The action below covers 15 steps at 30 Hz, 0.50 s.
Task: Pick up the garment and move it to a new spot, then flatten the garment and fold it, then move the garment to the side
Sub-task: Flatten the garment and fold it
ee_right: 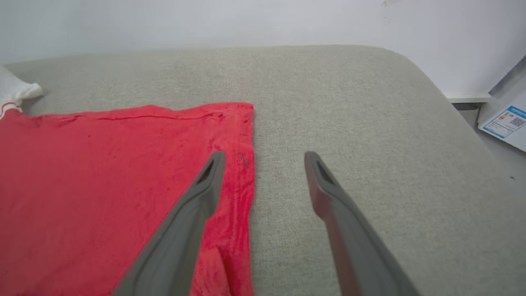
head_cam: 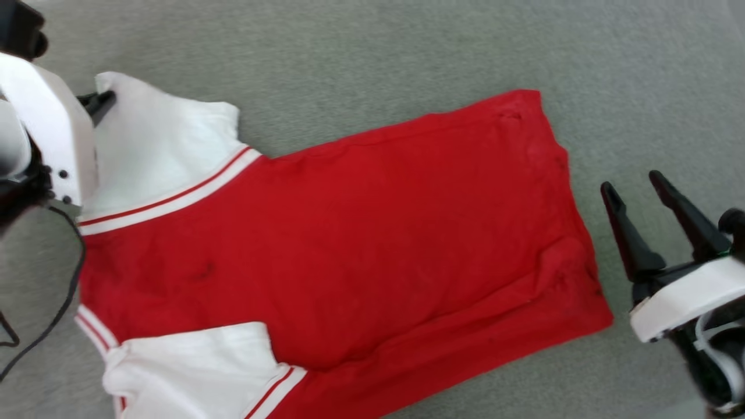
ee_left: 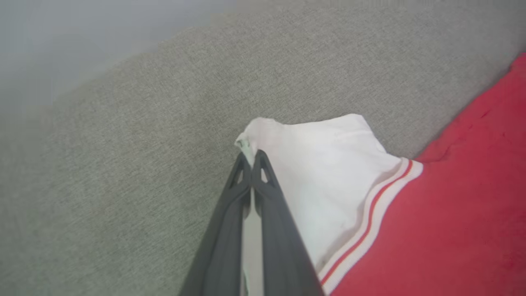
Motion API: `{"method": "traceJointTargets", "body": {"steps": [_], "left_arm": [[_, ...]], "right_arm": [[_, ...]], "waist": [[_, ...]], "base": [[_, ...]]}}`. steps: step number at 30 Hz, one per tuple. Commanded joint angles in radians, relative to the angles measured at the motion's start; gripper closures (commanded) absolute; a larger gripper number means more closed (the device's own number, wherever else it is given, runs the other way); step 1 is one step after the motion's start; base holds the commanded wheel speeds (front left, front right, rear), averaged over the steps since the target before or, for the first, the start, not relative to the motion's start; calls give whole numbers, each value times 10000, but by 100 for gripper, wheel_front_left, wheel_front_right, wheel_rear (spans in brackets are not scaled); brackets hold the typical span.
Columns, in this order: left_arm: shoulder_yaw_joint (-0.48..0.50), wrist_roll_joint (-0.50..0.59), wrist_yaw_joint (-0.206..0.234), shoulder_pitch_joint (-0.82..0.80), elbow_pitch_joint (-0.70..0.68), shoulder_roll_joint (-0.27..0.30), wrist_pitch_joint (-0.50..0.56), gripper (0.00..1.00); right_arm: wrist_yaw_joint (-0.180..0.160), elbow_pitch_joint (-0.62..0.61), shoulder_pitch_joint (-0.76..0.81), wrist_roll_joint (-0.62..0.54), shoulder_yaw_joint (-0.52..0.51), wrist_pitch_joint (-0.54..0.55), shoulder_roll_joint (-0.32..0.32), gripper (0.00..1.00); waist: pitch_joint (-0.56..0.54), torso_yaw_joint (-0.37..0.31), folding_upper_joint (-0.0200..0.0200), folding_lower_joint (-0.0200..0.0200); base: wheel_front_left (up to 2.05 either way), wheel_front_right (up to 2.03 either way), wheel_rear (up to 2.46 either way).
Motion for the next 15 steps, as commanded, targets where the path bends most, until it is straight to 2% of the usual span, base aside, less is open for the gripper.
{"method": "traceJointTargets", "body": {"steps": [1, 7, 10, 15], "left_arm": [[-56, 101, -82, 181, -274, -92, -196, 100], [-224, -194, -319, 595, -1695, -509, -764, 100], [-346, -112, -339, 835, -2567, -459, -853, 100], [-323, -289, -310, 1345, -3740, -549, -1223, 100]], "right_arm": [[-4, -124, -254, -4, -25, 596, -367, 0], [-6, -826, -983, 380, -176, 3772, -1678, 0], [-4, -1091, -1518, 805, -122, 5263, -2309, 0], [-4, -714, -2362, 1505, -101, 7313, -3031, 0]], "waist": [[-352, 509, 0, -1], [-593, 1457, 0, -1], [-560, 1898, 0, -1], [-371, 2501, 0, -1]], "base": [[0, 0, 0], [0, 0, 0], [0, 0, 0], [0, 0, 0]]}}
